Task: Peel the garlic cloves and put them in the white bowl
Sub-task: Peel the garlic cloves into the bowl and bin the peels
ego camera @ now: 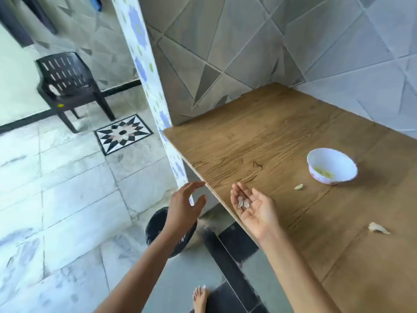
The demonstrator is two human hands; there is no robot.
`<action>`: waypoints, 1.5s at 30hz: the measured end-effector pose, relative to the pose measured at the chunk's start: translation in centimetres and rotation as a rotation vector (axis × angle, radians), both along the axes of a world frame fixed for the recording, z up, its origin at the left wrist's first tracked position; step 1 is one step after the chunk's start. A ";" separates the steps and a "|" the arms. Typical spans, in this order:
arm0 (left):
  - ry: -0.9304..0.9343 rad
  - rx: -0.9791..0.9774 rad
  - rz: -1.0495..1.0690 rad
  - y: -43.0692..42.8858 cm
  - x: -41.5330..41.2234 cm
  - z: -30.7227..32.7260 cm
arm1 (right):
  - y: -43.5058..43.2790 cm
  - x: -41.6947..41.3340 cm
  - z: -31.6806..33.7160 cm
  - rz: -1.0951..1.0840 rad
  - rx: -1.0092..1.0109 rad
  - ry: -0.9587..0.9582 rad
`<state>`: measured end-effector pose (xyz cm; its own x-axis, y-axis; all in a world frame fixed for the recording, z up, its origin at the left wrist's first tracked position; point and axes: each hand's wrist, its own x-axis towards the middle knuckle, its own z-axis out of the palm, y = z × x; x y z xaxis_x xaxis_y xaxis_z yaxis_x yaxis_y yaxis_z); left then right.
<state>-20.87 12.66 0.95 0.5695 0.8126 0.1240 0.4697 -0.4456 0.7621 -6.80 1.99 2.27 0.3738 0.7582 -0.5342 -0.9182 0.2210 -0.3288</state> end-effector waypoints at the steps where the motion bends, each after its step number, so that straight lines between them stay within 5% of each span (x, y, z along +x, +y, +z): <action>1: 0.001 -0.023 0.054 0.5 -1.4 -0.2 | 1.4 -1.1 -0.1 0.058 -0.006 -0.007; 11: 0.048 -0.159 0.390 8.8 -12.1 -5.0 | 15.9 -10.9 -6.3 0.432 -0.176 -0.014; 17: 0.170 -0.278 0.382 19.1 -16.6 -11.0 | 26.5 -15.6 -14.6 0.422 -0.286 0.007; 27: 0.366 -0.495 0.298 33.7 -17.1 -35.1 | 40.8 -16.7 -39.0 0.402 -0.563 -0.017; 34: 0.407 -0.586 0.246 32.5 -15.3 -52.6 | 41.8 -16.6 -56.4 0.442 -0.798 -0.036; 41: 0.329 -0.645 0.362 30.2 -14.7 -59.1 | 41.1 -16.4 -62.3 0.569 -0.801 0.027; 45: 0.020 -0.652 0.249 29.1 -12.3 -58.0 | 40.6 -16.1 -62.2 0.533 -0.785 0.162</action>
